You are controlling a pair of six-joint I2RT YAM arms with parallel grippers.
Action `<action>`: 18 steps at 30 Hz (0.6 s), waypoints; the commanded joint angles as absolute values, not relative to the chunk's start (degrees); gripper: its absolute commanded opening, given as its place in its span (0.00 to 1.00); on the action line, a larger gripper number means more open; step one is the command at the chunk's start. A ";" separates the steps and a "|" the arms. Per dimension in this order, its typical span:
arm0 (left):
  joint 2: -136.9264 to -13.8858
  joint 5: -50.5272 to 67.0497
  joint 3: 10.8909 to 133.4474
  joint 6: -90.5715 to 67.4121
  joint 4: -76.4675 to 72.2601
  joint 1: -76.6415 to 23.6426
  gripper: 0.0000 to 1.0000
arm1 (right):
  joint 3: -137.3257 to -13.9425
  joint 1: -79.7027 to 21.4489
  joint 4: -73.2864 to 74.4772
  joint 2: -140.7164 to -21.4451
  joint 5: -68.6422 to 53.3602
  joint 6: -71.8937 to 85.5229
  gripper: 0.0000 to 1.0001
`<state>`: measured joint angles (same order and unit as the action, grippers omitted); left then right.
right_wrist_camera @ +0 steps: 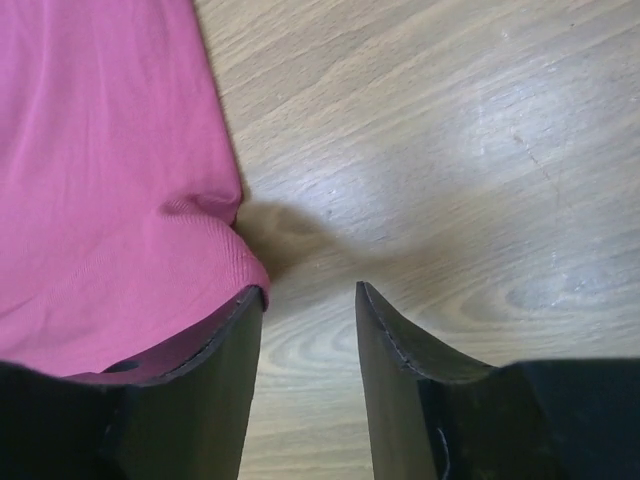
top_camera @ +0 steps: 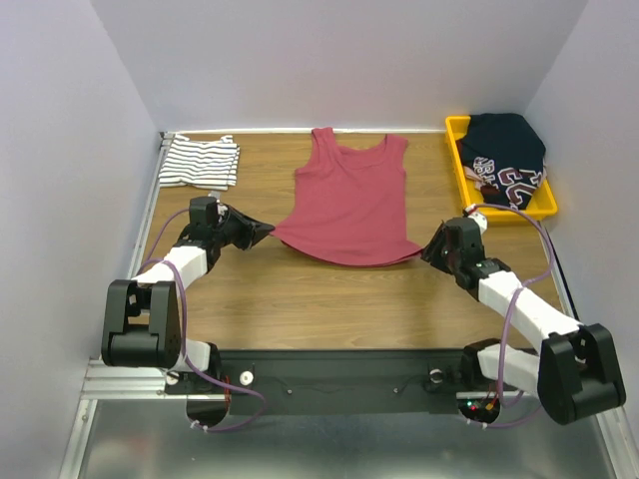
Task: Fold and stack the tank tops
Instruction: Flatten the tank top out
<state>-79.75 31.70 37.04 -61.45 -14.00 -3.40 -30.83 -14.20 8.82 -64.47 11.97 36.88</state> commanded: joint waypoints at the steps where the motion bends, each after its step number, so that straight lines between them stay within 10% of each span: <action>1: -78.49 32.70 37.53 -59.59 -14.33 -3.43 0.00 | -31.90 -14.15 9.14 -63.10 10.37 38.32 0.49; 18: -77.08 32.61 36.56 -59.15 -13.80 -3.43 0.00 | -28.57 -14.15 4.40 -71.19 2.46 41.75 0.38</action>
